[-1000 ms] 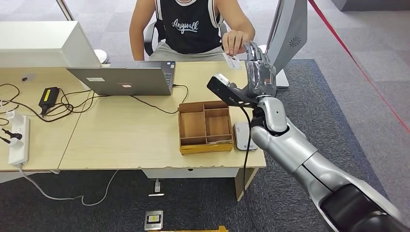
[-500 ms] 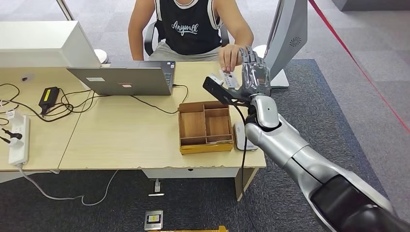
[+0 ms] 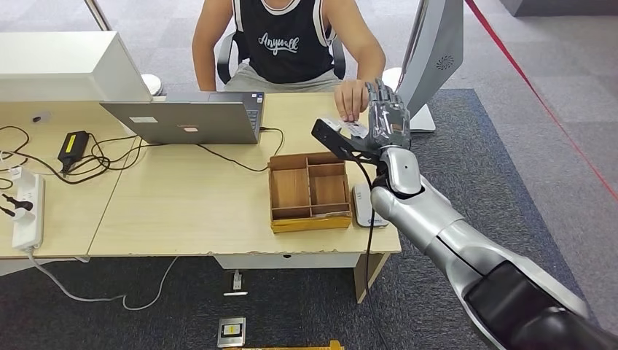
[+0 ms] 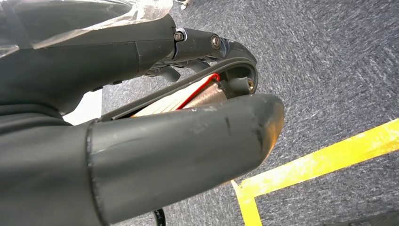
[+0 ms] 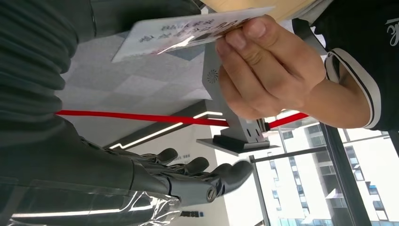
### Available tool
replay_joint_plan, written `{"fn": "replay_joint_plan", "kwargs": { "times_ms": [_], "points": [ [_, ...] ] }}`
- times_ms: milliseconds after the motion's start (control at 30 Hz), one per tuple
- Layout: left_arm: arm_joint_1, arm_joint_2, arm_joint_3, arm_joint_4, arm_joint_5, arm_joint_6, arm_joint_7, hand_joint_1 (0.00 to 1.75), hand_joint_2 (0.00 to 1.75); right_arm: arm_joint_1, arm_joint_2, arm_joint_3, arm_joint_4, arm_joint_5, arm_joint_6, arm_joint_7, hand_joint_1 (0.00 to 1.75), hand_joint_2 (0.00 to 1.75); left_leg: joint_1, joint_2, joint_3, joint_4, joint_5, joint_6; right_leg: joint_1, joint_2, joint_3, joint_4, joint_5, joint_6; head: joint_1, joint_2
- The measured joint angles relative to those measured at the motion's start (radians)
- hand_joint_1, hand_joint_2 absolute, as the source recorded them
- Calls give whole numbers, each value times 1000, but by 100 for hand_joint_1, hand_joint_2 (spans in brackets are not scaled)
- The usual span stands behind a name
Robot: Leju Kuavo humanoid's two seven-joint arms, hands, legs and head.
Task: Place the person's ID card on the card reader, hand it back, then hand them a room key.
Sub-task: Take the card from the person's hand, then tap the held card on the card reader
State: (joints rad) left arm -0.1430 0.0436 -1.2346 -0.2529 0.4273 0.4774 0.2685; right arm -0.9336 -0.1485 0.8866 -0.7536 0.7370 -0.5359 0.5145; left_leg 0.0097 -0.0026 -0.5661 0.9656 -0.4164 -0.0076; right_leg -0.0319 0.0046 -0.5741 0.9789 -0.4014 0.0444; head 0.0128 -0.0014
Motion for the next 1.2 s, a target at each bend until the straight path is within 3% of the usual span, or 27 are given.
{"fn": "replay_joint_plan", "kwargs": {
  "times_ms": [767,933,1200],
  "points": [
    [-1,-2,-1,0,-7,0,-3,0,0,-4,18,7,37,-2,-5,-6,161,175,0,0,0,0,0,0,0,0,0,0,0,0,0,0],
    [-4,-4,-7,0,-14,0,0,0,0,-5,19,9,43,-10,-8,-15,174,175,0,0,0,0,0,0,0,0,0,0,0,0,0,0],
    [-2,-6,-8,0,-12,4,-5,0,0,11,-9,16,12,-13,-7,-17,174,175,0,0,0,0,0,0,0,0,0,0,0,0,0,0]
  ]
}}
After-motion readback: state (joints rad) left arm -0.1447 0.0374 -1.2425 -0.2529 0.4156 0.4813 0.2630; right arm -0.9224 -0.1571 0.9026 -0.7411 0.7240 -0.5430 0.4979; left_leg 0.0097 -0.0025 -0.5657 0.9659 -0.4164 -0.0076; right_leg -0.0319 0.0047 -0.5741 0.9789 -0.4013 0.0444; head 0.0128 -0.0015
